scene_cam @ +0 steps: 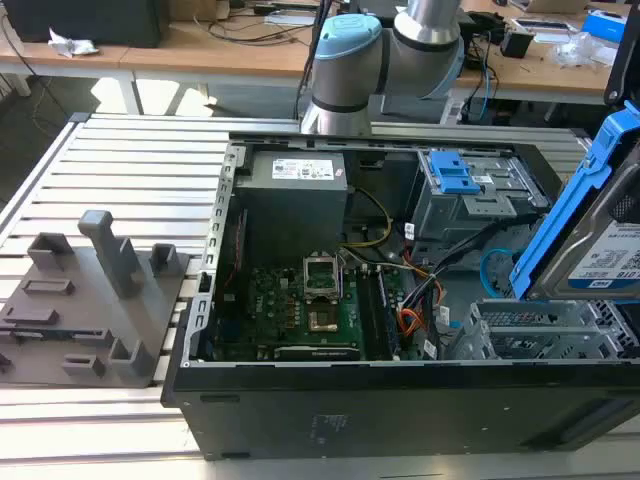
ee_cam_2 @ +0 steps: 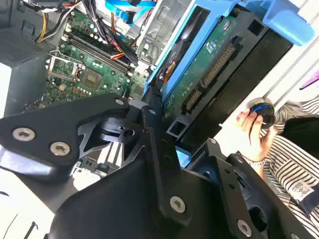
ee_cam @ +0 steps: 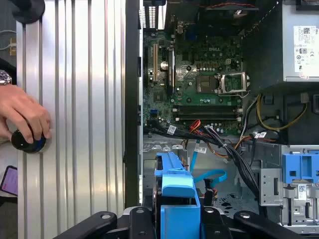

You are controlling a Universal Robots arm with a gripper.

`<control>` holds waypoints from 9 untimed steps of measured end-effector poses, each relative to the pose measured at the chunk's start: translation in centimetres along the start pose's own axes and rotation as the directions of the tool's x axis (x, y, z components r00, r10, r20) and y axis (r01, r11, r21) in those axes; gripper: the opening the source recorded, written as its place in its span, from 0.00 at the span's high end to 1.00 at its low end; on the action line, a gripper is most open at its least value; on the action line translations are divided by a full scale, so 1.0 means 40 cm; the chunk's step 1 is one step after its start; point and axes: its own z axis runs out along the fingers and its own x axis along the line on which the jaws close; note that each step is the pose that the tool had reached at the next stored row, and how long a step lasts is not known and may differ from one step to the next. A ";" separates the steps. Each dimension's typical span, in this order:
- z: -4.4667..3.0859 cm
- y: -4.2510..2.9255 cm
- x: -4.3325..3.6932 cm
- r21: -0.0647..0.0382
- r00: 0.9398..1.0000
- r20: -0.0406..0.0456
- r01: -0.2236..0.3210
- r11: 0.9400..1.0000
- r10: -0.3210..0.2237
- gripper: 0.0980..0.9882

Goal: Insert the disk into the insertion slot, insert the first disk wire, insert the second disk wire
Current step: 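Insert the disk into the insertion slot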

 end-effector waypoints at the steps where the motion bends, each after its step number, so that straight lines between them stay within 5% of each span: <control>1: 0.005 0.000 0.000 0.000 1.000 0.000 0.000 1.000 0.000 0.70; 9: 0.030 -0.001 0.000 0.000 1.000 0.000 0.000 1.000 0.000 0.70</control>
